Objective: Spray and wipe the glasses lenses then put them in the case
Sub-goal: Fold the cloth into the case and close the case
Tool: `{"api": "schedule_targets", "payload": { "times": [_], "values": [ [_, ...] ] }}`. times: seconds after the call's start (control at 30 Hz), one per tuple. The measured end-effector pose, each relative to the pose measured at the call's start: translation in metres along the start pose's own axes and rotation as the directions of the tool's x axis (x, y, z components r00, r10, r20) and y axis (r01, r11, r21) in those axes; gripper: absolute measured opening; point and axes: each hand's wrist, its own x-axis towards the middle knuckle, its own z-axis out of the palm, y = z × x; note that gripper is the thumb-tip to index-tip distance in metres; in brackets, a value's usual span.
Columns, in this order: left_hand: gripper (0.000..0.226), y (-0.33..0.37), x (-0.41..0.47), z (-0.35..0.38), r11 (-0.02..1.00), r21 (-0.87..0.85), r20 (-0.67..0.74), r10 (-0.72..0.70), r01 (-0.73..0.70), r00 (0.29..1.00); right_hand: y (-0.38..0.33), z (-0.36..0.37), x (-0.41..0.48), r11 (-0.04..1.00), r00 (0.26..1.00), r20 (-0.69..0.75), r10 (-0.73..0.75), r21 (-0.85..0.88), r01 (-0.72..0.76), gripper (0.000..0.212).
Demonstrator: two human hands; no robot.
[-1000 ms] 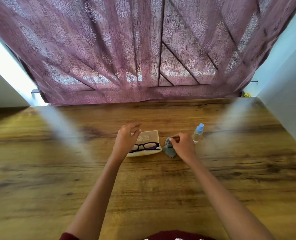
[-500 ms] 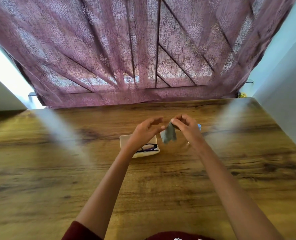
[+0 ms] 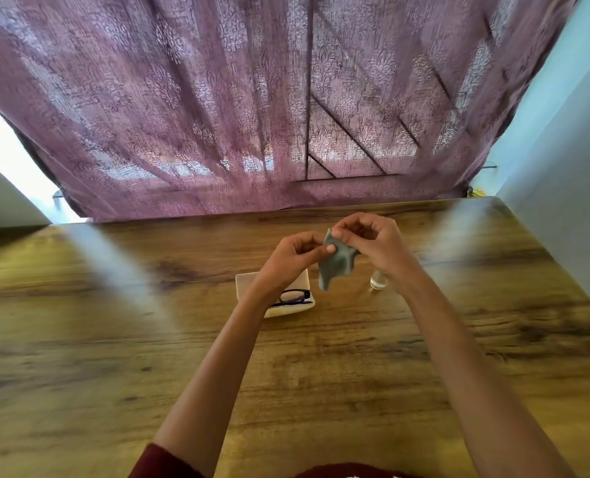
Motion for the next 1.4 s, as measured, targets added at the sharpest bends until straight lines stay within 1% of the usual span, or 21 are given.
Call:
{"api": "schedule_targets", "payload": {
  "times": [0.03,0.07,0.13,0.2,0.3,0.37,0.5,0.57,0.63,0.73,0.8,0.9,0.97,1.03,1.1,1.17,1.2,1.23,1.3,1.37,1.4],
  "values": [
    [0.011,0.001,-0.001,0.0,1.0,-0.024,0.01,0.002,-0.001,1.0,0.0,0.001,0.0,1.0,1.0,-0.002,0.001,0.015,-0.001,0.005],
    [0.016,0.003,-0.002,0.0,0.999,-0.05,0.012,0.004,-0.003,1.0,0.0,0.001,0.0,0.999,1.0,-0.007,0.008,0.034,-0.008,0.01],
    [0.023,0.006,-0.003,0.0,0.996,-0.092,-0.011,0.008,-0.009,1.0,0.002,0.001,0.001,0.988,0.998,0.006,0.067,0.138,-0.067,0.028],
    [0.021,0.007,-0.003,-0.001,0.992,-0.123,-0.051,0.009,-0.015,0.999,0.007,-0.001,0.0,0.958,0.986,0.089,0.142,0.238,-0.159,0.044],
    [0.01,0.009,-0.002,-0.002,0.991,-0.13,-0.099,0.001,-0.014,0.995,0.014,-0.002,-0.004,0.927,0.94,0.264,0.216,0.248,-0.283,0.048],
    [0.005,0.008,-0.002,-0.004,0.991,-0.135,-0.116,-0.01,-0.005,0.993,0.017,-0.001,-0.006,0.909,0.915,0.323,0.242,0.254,-0.33,0.046],
    [0.007,0.007,-0.004,-0.007,0.984,-0.175,-0.149,-0.046,0.019,0.988,0.021,0.002,-0.005,0.83,0.934,0.259,0.246,0.442,-0.341,0.031],
    [0.008,0.006,-0.004,-0.007,0.981,-0.191,-0.158,-0.071,0.04,0.985,0.021,0.006,-0.004,0.787,0.938,0.241,0.25,0.513,-0.342,0.031],
    [0.012,0.006,-0.005,-0.008,0.961,-0.268,-0.137,-0.101,0.061,0.985,0.02,0.01,-0.004,0.78,0.944,0.203,0.26,0.533,-0.329,0.032],
    [0.032,0.005,-0.008,-0.011,0.934,-0.342,-0.042,-0.123,0.102,0.991,0.019,0.016,-0.005,0.813,0.951,0.109,0.289,0.497,-0.304,0.024],
    [0.04,0.003,-0.011,-0.013,0.934,-0.339,0.008,-0.122,0.117,0.993,0.02,0.017,-0.006,0.814,0.953,0.084,0.292,0.502,-0.294,0.025],
    [0.04,0.002,-0.013,-0.015,0.964,-0.247,-0.021,-0.107,0.098,0.994,0.019,0.011,-0.008,0.799,0.954,0.148,0.26,0.523,-0.298,0.04],
    [0.034,0.005,-0.013,-0.017,0.991,-0.124,-0.078,-0.053,0.043,0.996,0.017,0.007,-0.011,0.831,0.963,0.185,0.197,0.489,-0.264,0.051],
    [0.034,0.009,-0.012,-0.017,0.997,-0.064,-0.127,0.027,-0.036,0.991,0.013,0.007,-0.012,0.889,0.984,0.13,0.119,0.428,-0.164,0.053],
    [0.039,0.015,-0.012,-0.017,0.987,-0.072,-0.151,0.129,-0.141,0.98,0.006,0.008,-0.012,0.934,0.999,0.053,0.012,0.357,-0.03,0.048],
    [0.041,0.022,-0.012,-0.017,0.969,-0.064,-0.15,0.229,-0.241,0.962,-0.002,0.011,-0.011,0.957,0.995,0.013,-0.094,0.278,0.087,0.04],
    [0.043,0.024,-0.011,-0.016,0.96,-0.048,-0.164,0.266,-0.277,0.95,-0.005,0.012,-0.011,0.961,0.99,-0.001,-0.144,0.238,0.14,0.039],
    [0.044,0.025,-0.01,-0.016,0.954,-0.023,-0.187,0.289,-0.299,0.939,-0.008,0.013,-0.01,0.962,0.981,-0.016,-0.191,0.197,0.191,0.041],
    [0.044,0.026,-0.006,-0.015,0.956,0.017,-0.22,0.289,-0.292,0.932,-0.013,0.015,-0.008,0.953,0.96,-0.051,-0.275,0.119,0.279,0.043],
    [0.039,0.026,-0.005,-0.015,0.968,0.004,-0.204,0.248,-0.252,0.947,-0.015,0.016,-0.006,0.946,0.948,-0.08,-0.309,0.081,0.315,0.039],
    [0.035,0.026,-0.005,-0.016,0.973,-0.007,-0.192,0.223,-0.229,0.956,-0.015,0.016,-0.005,0.948,0.95,-0.093,-0.298,0.087,0.306,0.037]
  ]
}}
